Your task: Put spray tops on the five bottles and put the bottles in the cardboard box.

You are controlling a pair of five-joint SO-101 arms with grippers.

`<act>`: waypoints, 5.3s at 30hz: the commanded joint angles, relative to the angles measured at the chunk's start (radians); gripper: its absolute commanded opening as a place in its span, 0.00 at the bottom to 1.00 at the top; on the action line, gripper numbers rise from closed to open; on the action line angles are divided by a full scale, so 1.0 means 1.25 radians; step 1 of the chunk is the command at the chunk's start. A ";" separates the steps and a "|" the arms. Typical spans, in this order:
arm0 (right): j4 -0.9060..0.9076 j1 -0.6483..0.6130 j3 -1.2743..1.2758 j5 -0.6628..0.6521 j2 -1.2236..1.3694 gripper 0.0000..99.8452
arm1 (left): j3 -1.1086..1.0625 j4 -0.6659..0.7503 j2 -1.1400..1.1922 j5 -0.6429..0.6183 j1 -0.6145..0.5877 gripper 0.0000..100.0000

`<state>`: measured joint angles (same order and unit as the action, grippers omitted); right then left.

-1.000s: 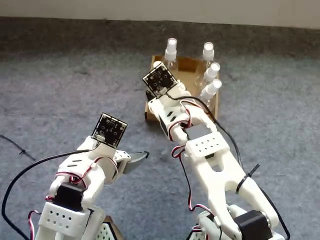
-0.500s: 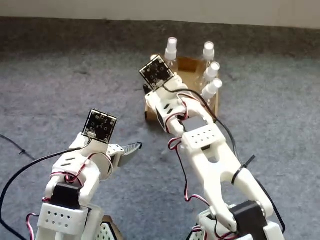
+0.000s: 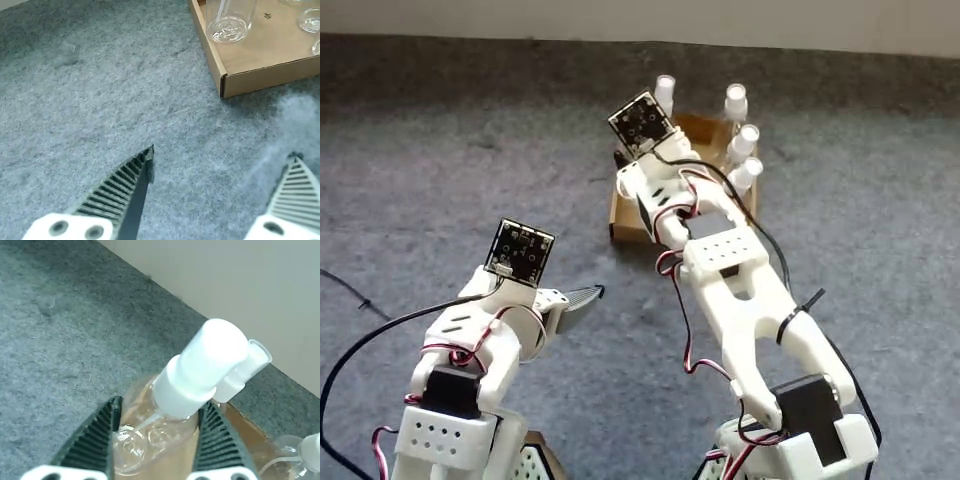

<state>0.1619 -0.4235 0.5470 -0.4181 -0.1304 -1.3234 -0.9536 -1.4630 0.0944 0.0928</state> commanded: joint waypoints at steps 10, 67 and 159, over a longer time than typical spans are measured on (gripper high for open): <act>0.008 0.003 -0.015 -0.009 -0.001 0.00 | 0.004 0.021 -0.008 0.005 -0.009 0.36; -0.003 -0.009 0.061 0.087 -0.015 0.01 | -0.088 0.149 -0.006 0.042 -0.435 0.36; 0.694 0.039 0.419 0.059 -0.934 0.02 | -0.109 0.149 -0.009 0.038 -0.382 0.36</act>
<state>1.0671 -0.4511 0.8846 -0.3399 -1.0940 -1.4691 -0.7833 -1.4630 0.1419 -0.3966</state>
